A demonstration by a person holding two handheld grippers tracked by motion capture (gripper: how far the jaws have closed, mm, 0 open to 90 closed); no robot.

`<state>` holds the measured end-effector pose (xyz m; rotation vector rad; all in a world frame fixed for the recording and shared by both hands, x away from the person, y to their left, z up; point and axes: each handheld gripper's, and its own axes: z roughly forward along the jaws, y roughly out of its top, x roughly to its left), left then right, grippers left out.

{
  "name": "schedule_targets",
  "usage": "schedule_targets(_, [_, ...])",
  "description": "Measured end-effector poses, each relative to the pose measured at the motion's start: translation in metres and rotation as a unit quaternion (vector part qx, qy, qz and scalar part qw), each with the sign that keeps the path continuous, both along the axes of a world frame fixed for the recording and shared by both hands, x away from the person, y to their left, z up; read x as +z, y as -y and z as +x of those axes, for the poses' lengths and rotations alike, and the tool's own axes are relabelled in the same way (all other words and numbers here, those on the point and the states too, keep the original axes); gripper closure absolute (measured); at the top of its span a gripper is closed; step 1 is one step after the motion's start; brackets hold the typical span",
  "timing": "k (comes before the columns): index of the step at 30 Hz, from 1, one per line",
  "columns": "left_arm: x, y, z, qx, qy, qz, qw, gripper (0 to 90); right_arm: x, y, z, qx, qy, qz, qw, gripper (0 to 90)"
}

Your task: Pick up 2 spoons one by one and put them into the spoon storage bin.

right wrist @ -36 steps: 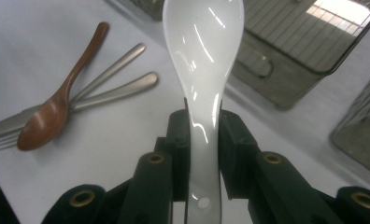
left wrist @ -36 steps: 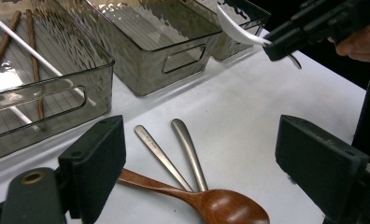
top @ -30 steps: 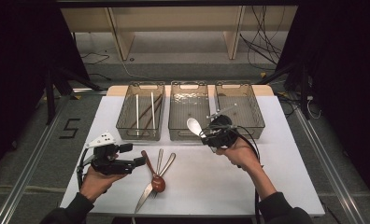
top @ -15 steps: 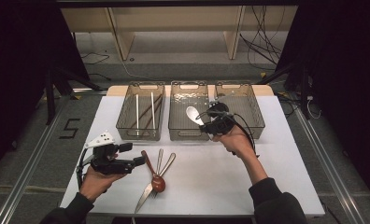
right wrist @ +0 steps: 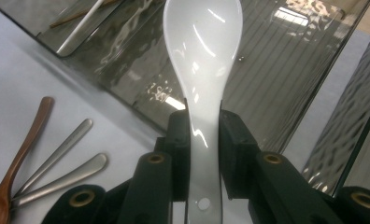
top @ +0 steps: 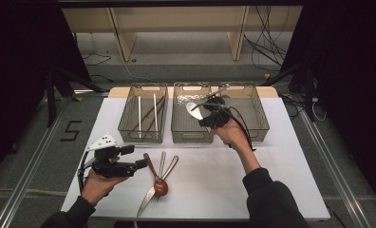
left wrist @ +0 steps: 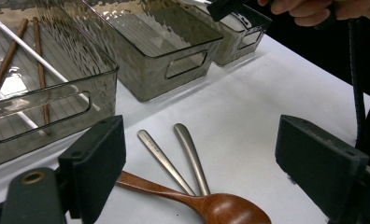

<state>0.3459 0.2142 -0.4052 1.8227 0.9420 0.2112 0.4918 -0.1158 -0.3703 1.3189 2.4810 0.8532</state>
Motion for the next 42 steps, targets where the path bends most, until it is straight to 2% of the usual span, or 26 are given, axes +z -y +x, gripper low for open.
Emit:
schedule_targets(11, [0.000,0.000,0.000,-0.001,0.000,-0.001,1.0000,15.8,-0.002,-0.005,0.021,-0.022,-0.007,-0.005,0.9997,75.9])
schedule_targets(16, [0.000,0.000,0.000,-0.001,0.000,0.000,1.0000,15.8,-0.003,-0.007,0.029,-0.024,-0.006,-0.011,0.9996,75.9])
schedule_targets(31, [-0.001,0.001,0.001,-0.003,-0.004,0.001,1.0000,15.8,-0.015,-0.016,0.038,-0.030,-0.023,-0.018,0.9991,75.5])
schedule_targets(33, [-0.002,0.001,0.000,-0.003,-0.004,0.001,1.0000,15.8,-0.016,-0.016,0.039,-0.032,-0.024,-0.017,0.9991,72.9])
schedule_targets(35, [-0.001,0.001,0.000,-0.004,-0.004,0.001,1.0000,15.8,-0.016,-0.015,0.041,-0.031,-0.026,-0.001,0.9992,60.0])
schedule_targets(37, [-0.002,0.001,0.000,-0.005,-0.004,0.002,1.0000,15.8,-0.014,-0.015,0.041,-0.025,-0.024,0.012,0.9993,53.0])
schedule_targets(42, [-0.002,0.001,0.000,-0.003,-0.004,0.001,1.0000,15.8,-0.006,-0.012,0.038,-0.018,-0.012,0.017,0.9996,49.9])
